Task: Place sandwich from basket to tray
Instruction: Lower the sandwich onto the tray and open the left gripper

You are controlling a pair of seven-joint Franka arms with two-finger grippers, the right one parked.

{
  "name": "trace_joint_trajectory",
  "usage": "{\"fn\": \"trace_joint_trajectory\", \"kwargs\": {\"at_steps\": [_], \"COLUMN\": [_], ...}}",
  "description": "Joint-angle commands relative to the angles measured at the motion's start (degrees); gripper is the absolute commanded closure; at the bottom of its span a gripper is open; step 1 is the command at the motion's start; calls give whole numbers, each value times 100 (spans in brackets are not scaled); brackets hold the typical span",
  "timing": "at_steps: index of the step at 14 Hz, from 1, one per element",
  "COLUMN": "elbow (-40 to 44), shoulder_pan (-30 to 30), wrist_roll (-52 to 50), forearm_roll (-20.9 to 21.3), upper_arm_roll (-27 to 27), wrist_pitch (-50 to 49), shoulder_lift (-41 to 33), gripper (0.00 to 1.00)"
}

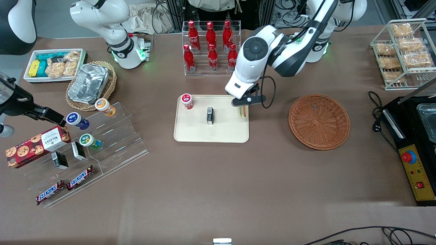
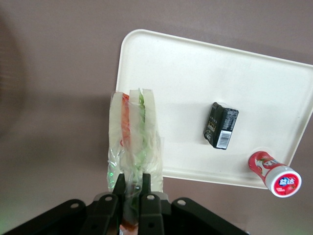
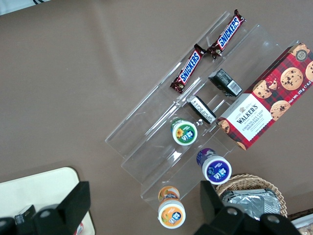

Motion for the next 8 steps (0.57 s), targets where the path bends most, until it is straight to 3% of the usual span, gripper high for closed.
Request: {"fn": "trace_joint_trajectory", "kwargs": {"at_steps": [1, 8], "elbow": [64, 20], "shoulder_pan": [-150, -299], "wrist_roll": [-74, -161], "forearm_roll": [148, 509], "upper_arm_roll": [92, 135], "wrist_pitch": [305, 833], "shoulder_lift": [375, 982], "gripper": [100, 100]}}
